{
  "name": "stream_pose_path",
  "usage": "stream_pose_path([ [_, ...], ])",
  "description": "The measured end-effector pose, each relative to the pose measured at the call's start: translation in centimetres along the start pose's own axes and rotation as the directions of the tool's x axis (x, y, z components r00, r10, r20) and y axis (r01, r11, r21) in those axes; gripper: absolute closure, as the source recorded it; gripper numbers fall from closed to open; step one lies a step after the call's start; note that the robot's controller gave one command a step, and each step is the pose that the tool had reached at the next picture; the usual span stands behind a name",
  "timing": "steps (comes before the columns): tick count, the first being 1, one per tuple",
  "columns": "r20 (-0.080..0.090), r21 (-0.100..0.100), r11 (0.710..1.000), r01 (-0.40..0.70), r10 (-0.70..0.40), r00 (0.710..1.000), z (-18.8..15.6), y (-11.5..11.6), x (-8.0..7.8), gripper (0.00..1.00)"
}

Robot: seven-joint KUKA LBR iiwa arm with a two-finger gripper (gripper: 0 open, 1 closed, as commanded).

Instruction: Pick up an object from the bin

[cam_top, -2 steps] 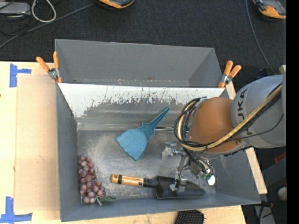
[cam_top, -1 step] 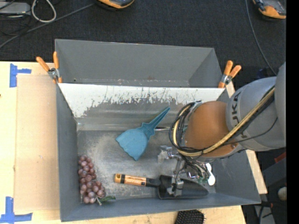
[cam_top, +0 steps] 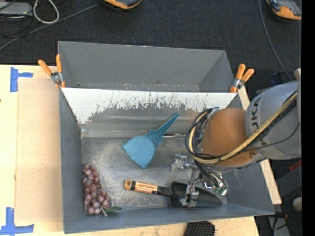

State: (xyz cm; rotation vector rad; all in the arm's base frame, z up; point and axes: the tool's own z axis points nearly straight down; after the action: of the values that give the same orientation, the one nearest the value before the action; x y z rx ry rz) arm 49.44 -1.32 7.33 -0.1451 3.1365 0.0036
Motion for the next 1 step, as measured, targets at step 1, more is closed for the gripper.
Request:
stream_pose_path([
  [1,0.000,0.001,1.000,0.004,-0.004,1.000,0.15,-0.64,-0.16,0.00],
])
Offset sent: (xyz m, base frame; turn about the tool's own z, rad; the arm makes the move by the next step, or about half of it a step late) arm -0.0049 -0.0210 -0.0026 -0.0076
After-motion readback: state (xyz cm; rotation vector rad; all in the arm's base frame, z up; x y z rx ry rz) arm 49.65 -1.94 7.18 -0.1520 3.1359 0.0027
